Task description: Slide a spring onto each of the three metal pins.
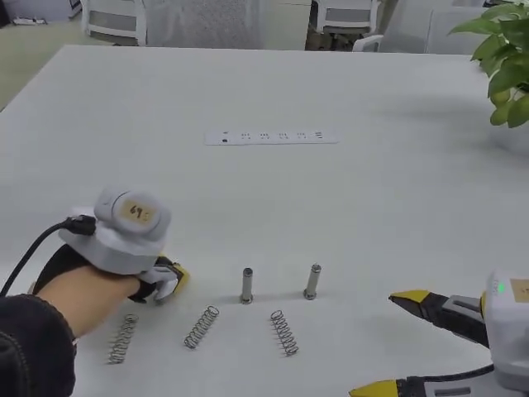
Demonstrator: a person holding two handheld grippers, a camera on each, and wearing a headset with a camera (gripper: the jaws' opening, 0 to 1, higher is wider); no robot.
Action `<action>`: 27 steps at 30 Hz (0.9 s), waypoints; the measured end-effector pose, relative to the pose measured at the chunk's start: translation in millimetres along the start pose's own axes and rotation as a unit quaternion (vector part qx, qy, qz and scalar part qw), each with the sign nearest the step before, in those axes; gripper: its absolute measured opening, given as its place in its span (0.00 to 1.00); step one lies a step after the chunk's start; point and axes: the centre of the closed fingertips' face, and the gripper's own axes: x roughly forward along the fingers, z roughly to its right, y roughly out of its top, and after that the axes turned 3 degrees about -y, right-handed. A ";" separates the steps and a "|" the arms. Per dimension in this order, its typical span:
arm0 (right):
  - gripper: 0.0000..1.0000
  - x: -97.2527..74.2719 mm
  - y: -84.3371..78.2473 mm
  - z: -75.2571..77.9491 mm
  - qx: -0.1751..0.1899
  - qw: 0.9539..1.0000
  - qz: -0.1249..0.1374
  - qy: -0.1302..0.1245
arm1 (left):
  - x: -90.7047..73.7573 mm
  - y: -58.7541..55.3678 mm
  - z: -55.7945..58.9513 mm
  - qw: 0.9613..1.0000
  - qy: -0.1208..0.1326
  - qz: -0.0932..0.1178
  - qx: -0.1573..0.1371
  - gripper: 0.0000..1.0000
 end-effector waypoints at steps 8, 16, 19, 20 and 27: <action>0.81 -0.6 -0.2 0.2 0.002 1.000 0.001 -0.001 | 3.1 1.9 0.9 1.000 0.000 -0.005 0.009 0.03; 0.80 -0.6 -0.2 1.5 0.002 1.000 0.002 -0.002 | 2.8 1.5 2.1 1.000 -0.002 -0.007 0.005 0.00; 0.80 -0.8 0.1 1.7 0.002 1.000 0.002 -0.003 | 1.2 0.3 3.9 1.000 -0.007 -0.009 -0.003 0.00; 0.80 -0.8 0.3 1.6 0.002 1.000 0.003 -0.003 | 0.1 0.1 4.6 1.000 -0.008 -0.008 -0.006 0.00; 0.80 -1.2 0.5 1.0 0.001 1.000 0.002 -0.003 | -8.6 5.7 4.2 1.000 -0.011 0.006 -0.013 0.00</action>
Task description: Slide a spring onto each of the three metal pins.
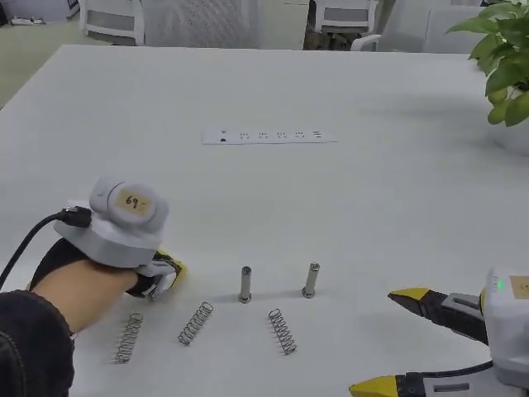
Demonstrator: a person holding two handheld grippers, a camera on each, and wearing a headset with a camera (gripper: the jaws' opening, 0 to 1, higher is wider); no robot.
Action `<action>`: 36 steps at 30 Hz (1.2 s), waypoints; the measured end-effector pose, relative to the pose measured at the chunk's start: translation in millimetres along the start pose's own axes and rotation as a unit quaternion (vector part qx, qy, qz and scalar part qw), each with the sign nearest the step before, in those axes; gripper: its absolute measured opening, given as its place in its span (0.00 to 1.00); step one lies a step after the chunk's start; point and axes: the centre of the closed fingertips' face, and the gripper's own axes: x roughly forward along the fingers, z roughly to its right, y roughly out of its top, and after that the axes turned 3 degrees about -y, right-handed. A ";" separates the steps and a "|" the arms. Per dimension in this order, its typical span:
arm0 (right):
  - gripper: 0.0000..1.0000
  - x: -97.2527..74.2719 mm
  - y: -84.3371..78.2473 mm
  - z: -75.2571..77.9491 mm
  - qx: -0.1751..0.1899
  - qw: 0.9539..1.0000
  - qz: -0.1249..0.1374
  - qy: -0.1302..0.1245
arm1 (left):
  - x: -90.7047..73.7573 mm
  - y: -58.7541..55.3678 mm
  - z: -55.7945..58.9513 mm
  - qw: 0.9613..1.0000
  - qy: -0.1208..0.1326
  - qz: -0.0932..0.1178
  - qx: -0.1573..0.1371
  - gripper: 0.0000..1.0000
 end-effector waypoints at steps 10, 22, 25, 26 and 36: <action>0.79 0.5 0.3 -1.4 -0.002 1.000 -0.002 0.003 | -18.7 7.4 5.1 1.000 -0.007 0.018 -0.006 0.00; 0.79 1.8 -0.2 -3.7 -0.005 1.000 -0.004 0.008 | -35.1 6.7 14.1 0.999 -0.019 0.027 -0.016 0.00; 0.79 1.9 -0.3 -3.5 -0.005 1.000 -0.004 0.009 | -37.9 5.4 14.6 0.999 -0.019 0.028 -0.015 0.00; 0.79 1.9 -0.2 -3.6 -0.005 1.000 -0.004 0.009 | -38.4 5.2 14.6 0.999 -0.018 0.028 -0.015 0.00; 0.79 2.4 -0.2 -4.2 -0.006 1.000 -0.005 0.011 | -46.5 0.8 17.8 0.999 -0.021 0.032 -0.023 0.00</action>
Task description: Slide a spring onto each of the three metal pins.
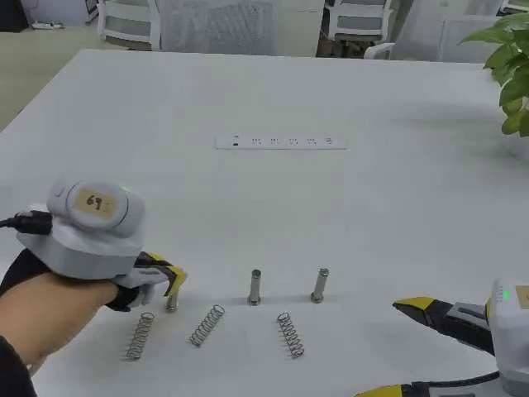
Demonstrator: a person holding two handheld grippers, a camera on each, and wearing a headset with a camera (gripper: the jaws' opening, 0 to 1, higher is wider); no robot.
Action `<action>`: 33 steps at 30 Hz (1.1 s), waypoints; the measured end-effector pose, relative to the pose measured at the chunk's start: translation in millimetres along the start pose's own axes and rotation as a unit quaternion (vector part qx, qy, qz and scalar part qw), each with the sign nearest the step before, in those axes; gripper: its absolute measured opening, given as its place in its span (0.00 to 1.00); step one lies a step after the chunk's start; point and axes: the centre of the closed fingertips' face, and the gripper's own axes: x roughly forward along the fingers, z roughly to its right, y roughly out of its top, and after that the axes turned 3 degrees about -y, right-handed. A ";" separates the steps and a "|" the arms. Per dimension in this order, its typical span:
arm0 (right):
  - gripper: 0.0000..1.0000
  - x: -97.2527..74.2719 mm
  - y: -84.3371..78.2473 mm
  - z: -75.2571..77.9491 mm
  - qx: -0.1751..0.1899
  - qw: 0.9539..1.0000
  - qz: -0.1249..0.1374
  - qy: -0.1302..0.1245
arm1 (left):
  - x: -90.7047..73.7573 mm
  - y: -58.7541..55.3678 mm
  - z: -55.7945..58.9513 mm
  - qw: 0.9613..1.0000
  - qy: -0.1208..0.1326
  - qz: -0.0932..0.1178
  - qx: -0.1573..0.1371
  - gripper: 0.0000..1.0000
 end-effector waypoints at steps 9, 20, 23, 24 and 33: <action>0.79 0.2 0.1 -0.3 -0.002 1.000 -0.001 0.000 | -3.7 -4.1 2.6 1.000 -0.002 -0.001 -0.004 0.00; 0.79 0.4 0.1 -0.4 -0.004 1.000 -0.001 0.000 | -6.9 -7.8 5.7 1.000 -0.004 -0.004 -0.003 0.00; 0.79 0.3 -0.4 -0.1 -0.004 1.000 -0.002 -0.001 | -6.6 -7.8 6.0 1.000 -0.003 -0.002 0.000 0.00; 0.79 0.4 -0.3 -0.2 -0.003 1.000 -0.002 0.000 | -6.4 -7.7 5.9 1.000 -0.003 -0.001 0.000 0.00; 0.79 0.4 -0.1 -0.2 -0.003 1.000 -0.002 0.000 | -5.5 -7.5 5.3 1.000 -0.002 0.003 -0.001 0.00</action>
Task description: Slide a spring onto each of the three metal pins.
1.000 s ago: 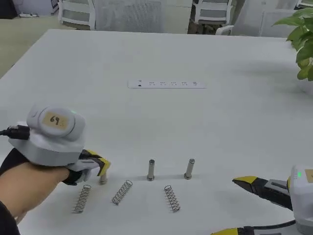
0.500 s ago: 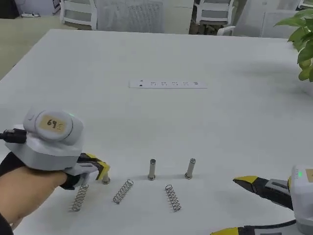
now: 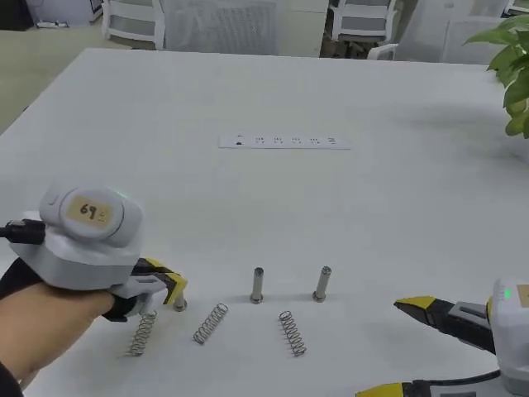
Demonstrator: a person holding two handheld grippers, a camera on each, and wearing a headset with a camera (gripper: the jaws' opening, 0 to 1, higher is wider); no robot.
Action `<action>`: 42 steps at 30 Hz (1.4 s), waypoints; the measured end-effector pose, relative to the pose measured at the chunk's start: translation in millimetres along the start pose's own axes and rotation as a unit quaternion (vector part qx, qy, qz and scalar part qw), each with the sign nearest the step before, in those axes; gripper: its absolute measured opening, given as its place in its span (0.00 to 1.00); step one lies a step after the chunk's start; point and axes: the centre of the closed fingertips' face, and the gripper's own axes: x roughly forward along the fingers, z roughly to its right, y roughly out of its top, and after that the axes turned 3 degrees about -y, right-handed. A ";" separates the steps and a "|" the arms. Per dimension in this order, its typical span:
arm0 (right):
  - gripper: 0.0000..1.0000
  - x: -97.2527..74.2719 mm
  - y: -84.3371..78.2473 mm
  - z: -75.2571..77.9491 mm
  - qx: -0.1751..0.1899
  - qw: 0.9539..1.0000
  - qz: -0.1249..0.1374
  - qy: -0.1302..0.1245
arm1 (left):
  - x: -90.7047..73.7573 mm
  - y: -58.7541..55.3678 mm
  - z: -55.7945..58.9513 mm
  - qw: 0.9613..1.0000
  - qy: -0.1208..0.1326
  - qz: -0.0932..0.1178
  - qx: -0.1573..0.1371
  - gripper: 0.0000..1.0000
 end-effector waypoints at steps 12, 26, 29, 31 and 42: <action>0.79 0.2 0.2 -0.3 -0.001 1.000 0.000 0.001 | -0.4 -0.2 0.7 1.000 -0.002 0.003 0.014 0.00; 0.79 0.5 0.5 -0.8 -0.002 1.000 -0.001 0.001 | -1.4 -2.5 2.0 1.000 -0.004 0.000 0.022 0.04; 0.79 0.6 0.7 -0.9 -0.002 1.000 -0.001 0.002 | -1.7 -2.4 2.1 1.000 -0.003 0.000 0.022 0.07; 0.79 0.7 0.6 -1.0 -0.002 1.000 -0.001 0.002 | -1.9 -2.5 1.5 1.000 -0.002 0.000 0.022 0.08; 0.79 0.2 0.7 -1.1 -0.004 1.000 -0.001 0.003 | -10.2 -6.3 -5.8 1.000 0.011 0.007 0.016 0.15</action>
